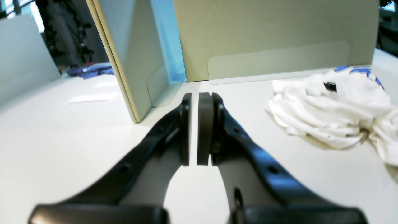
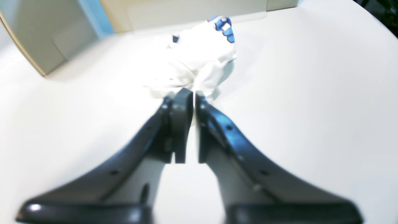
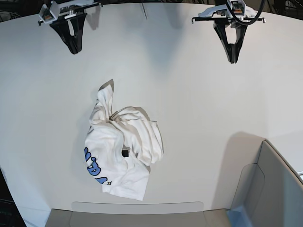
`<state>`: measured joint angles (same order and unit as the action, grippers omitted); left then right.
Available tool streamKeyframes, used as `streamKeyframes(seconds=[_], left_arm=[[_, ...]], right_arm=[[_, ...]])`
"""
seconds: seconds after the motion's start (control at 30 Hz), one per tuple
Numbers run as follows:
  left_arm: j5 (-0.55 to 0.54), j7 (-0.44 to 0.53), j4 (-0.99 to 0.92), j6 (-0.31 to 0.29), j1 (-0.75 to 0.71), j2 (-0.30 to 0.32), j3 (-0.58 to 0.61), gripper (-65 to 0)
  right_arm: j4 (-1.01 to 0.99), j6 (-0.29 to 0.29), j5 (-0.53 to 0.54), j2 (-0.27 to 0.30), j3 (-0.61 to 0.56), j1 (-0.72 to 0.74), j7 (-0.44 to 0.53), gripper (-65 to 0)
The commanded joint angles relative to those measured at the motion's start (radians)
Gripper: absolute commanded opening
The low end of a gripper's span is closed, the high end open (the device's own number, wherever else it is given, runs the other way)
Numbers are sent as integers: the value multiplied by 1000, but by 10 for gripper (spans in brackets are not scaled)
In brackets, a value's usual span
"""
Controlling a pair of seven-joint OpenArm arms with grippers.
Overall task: Layout the t-shirt on the table in an organized manner, then fold the t-shirt properly
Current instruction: 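Lower the right gripper toward the crumpled white t-shirt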
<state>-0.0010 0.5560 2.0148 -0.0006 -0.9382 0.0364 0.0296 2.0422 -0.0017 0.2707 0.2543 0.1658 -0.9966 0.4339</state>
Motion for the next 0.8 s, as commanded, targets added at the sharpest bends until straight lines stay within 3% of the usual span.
streamKeyframes(seconds=[0.0,0.13,0.53,0.6,0.7,0.77], left_arm=[[0,5,19,-2,2,3,2,-597],[0,-66,19,-2,61,4,0,-544],[2,-368,19,-3,344,-8,-9,-521],[2,-419,19,-3,376,-26,-9,-521],[2,-483,19,-3,411,-33,-9,-521],[2,-518,17,-3,431,-33,-9,-521]], right_arm=[[19,-1,3,1,11,17,9,-543],[19,-1,3,1,18,129,-91,-456],[19,4,-1,-34,5,513,-567,-453],[19,38,-3,-31,10,577,-662,-453],[19,142,-20,-31,15,686,-817,-451],[19,187,-104,-31,5,769,-930,-451]])
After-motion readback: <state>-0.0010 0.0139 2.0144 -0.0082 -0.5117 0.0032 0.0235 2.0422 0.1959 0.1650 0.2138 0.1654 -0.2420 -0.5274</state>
